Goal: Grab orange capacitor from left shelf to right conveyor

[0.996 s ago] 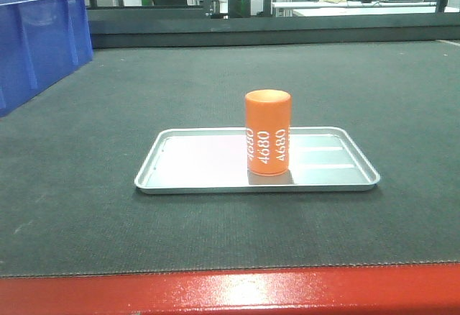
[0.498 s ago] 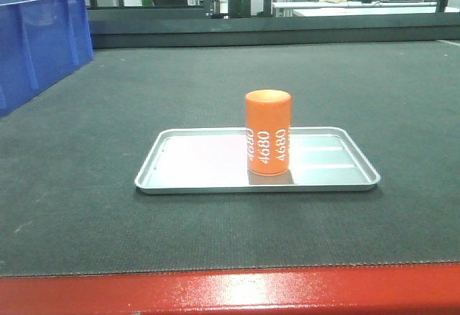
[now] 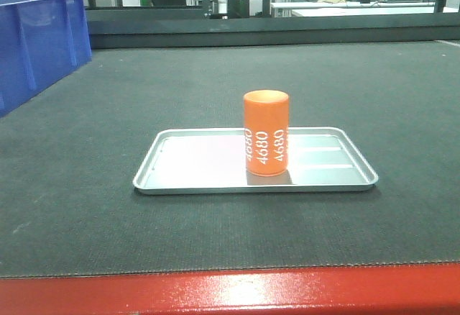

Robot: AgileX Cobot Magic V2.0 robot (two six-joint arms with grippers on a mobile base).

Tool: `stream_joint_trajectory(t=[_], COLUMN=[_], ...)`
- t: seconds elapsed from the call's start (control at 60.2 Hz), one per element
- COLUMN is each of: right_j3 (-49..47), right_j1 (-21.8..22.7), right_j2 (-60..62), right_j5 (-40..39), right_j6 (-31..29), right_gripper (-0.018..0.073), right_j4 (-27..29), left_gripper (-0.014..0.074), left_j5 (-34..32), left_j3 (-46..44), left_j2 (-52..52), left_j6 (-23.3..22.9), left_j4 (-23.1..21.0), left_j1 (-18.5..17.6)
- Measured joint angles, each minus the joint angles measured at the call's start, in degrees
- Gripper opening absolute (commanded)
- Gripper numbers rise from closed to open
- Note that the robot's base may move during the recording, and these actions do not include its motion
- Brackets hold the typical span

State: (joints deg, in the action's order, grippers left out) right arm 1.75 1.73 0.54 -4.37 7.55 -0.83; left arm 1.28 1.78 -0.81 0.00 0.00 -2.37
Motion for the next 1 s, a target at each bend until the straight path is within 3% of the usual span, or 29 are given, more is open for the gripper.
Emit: stream_joint_trajectory(t=[0.315, 0.996], right_j3=[0.00, 0.00], right_j1=[-2.52, -2.60], right_j2=[0.00, 0.00], right_j5=[-0.44, -1.30], right_j6=[0.00, -3.49], right_gripper=[0.0057, 0.0057], right_j4=[0.11, 0.11], left_gripper=[-0.0105, -0.0105], left_j5=[0.00, 0.00], left_j3=[0.00, 0.00], left_j2=[0.00, 0.00], left_j6=[0.00, 0.00], left_j4=[0.00, 0.00], left_j1=[0.00, 0.00])
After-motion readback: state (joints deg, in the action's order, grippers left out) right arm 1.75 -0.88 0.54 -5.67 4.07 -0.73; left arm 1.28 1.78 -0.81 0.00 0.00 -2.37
